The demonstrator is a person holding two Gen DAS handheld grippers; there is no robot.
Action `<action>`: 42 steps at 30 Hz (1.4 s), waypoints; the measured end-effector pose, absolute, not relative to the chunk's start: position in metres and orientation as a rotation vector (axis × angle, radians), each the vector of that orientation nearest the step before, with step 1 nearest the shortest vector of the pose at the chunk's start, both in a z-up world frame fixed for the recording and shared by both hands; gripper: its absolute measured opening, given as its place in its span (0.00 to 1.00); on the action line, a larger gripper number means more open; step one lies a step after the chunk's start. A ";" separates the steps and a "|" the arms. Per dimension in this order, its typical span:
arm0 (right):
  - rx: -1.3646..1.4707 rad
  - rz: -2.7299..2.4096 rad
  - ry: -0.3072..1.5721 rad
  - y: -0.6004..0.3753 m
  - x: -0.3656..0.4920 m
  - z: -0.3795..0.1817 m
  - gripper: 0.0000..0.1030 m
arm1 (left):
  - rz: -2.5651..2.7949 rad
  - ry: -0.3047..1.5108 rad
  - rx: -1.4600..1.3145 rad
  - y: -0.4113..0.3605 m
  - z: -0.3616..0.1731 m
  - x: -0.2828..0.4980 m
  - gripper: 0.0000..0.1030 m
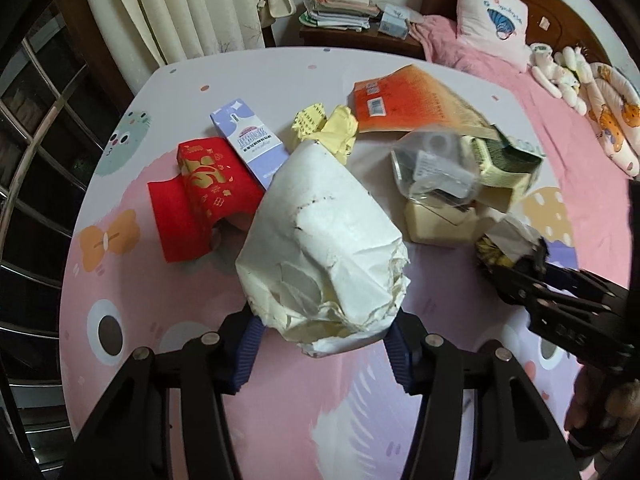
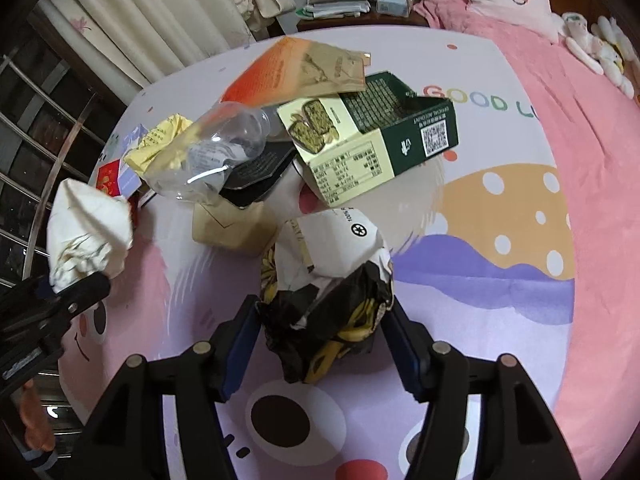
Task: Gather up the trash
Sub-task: 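Grasp the black-gold wrapper with right tool while left tool grasps white tissue, then lower both tools over the wastebasket and open them to drop wrapper and tissue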
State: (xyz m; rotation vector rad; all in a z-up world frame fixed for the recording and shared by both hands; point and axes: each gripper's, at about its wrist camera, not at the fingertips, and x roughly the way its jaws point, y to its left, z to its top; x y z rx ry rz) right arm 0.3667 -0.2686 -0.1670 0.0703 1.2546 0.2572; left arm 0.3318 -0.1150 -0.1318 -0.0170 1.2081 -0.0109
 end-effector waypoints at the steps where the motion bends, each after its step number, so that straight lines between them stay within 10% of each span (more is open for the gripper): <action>1: 0.068 0.261 1.253 -0.268 0.365 -0.165 0.49 | -0.013 1.203 -0.017 -0.115 -0.129 0.329 0.51; 26: 0.172 0.300 1.036 -0.212 0.143 -0.047 0.48 | -0.195 1.047 0.111 -0.067 -0.042 0.137 0.52; 42: 0.222 0.150 1.119 -0.145 -0.023 -0.085 0.48 | -0.323 1.101 0.189 0.000 -0.073 0.007 0.53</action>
